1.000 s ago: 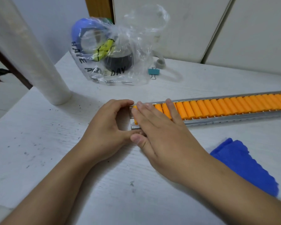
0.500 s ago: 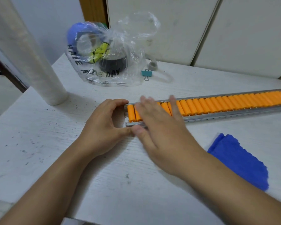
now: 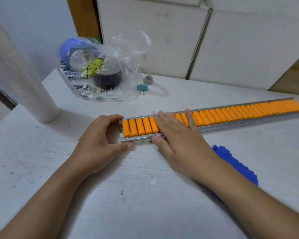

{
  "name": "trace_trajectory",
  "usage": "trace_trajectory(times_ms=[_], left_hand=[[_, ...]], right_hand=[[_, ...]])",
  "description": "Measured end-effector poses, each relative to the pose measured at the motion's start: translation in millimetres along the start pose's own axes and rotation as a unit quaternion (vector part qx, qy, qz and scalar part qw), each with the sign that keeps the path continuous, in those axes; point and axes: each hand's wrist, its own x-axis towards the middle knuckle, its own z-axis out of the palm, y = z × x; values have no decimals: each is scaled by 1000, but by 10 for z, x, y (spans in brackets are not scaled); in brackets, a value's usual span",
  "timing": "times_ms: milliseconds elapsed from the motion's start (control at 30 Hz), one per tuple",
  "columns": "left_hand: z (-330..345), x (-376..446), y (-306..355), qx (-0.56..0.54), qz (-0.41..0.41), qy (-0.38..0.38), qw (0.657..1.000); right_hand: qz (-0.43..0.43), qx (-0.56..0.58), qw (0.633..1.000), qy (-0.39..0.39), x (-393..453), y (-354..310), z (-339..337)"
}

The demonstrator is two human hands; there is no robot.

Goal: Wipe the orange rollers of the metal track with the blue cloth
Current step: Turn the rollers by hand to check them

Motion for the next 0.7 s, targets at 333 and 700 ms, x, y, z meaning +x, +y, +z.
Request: trace_trajectory(times_ms=[333,700], left_hand=[[0,-3,40,-1,-2,-9,1000],[121,142,376,225,126,-44,965]], right_hand=[[-10,54,997,45,42,-192,2],[-40,30,999,8,42,-99,36]])
